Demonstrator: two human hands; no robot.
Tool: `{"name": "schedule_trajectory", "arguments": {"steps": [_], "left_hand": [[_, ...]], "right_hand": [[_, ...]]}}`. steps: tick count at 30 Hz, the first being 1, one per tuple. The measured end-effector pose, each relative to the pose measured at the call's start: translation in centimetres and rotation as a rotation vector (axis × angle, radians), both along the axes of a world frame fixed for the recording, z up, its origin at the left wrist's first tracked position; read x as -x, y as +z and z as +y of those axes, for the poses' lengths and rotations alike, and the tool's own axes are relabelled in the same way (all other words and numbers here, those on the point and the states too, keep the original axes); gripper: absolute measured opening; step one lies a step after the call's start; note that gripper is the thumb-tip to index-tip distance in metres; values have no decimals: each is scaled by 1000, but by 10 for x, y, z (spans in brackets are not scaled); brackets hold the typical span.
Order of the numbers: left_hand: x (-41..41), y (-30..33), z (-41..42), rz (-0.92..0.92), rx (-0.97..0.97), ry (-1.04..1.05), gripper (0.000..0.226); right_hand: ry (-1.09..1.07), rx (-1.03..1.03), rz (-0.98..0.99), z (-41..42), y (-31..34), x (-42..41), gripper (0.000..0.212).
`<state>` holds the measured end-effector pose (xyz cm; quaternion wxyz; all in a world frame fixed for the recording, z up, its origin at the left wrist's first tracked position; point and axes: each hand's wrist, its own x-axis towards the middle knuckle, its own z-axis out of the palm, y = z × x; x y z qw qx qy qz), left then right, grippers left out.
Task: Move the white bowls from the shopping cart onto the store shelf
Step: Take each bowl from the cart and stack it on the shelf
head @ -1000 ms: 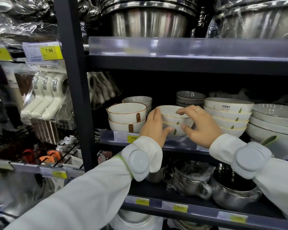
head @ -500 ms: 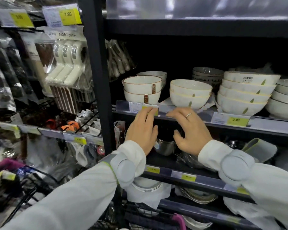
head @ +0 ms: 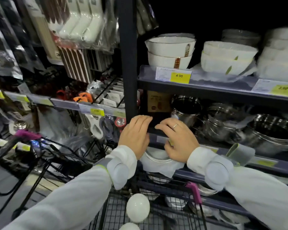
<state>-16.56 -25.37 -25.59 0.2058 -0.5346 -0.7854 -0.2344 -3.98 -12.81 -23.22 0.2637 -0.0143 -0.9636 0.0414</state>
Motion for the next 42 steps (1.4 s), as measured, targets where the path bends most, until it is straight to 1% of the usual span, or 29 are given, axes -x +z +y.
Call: {"name": "schedule_trajectory", "arguments": {"steps": [4, 8, 11, 16, 19, 21, 24, 26, 27, 29, 31, 34, 37, 39, 42], "left_hand": [[11, -40, -21, -43, 77, -30, 48], [20, -81, -42, -107, 178, -30, 50], [25, -118, -55, -175, 239, -10, 47], [29, -176, -75, -258, 375, 35, 51], [28, -198, -88, -299, 486, 60, 53], [32, -227, -91, -341, 560, 70, 53], [30, -242, -96, -383, 580, 85, 51], [31, -259, -95, -401, 595, 134, 51], [33, -265, -93, -426, 649, 122, 52], [34, -282, -94, -461, 745, 112, 58], [35, -292, -95, -477, 787, 125, 58], [37, -317, -92, -478, 893, 107, 60], [33, -344, -90, -533, 994, 101, 66], [28, -358, -89, -580, 1038, 81, 68], [21, -373, -92, -607, 1052, 79, 66]], "right_hand": [[10, 1, -97, -23, -42, 12, 51], [22, 65, -218, -46, -86, 20, 53], [19, 104, -287, -61, -124, 29, 56], [3, 157, -424, -76, -188, 32, 57], [-16, 184, -557, -84, -217, 26, 67], [-10, 170, -610, -87, -250, 30, 68], [12, 186, -676, -92, -265, 27, 69], [2, 159, -741, -92, -283, 29, 75], [-8, 159, -763, -91, -289, 31, 78], [-13, 174, -812, -90, -313, 34, 73], [13, 217, -943, -90, -323, 34, 62], [7, 243, -1079, -86, -348, 39, 58], [2, 277, -1130, -85, -374, 40, 58], [-10, 255, -1164, -84, -387, 38, 57], [-28, 231, -1219, -81, -400, 31, 54]]}}
